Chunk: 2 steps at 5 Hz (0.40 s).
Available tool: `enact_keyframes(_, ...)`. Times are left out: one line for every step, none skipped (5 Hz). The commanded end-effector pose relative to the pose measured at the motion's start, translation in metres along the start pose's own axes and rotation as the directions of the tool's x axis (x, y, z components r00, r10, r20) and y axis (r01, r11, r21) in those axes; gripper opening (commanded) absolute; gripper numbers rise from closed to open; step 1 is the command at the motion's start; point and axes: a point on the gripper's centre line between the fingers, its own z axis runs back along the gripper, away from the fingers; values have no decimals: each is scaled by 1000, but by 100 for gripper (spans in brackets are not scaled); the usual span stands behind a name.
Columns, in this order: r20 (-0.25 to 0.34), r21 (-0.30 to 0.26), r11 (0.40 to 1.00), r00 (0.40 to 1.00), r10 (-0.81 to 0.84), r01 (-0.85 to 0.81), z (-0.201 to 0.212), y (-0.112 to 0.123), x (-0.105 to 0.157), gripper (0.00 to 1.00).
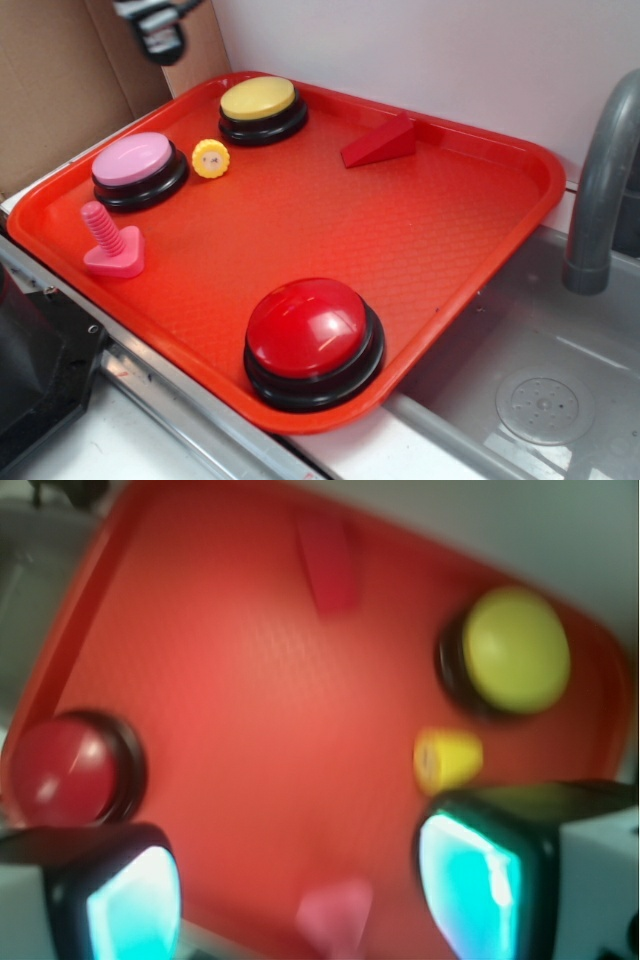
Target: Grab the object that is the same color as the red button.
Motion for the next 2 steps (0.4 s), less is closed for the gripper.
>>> enact_keyframes(76, 104, 989, 991, -111, 103, -55, 15, 72, 100)
enact_keyframes(109, 44, 989, 984, -142, 138, -90, 16, 96, 100)
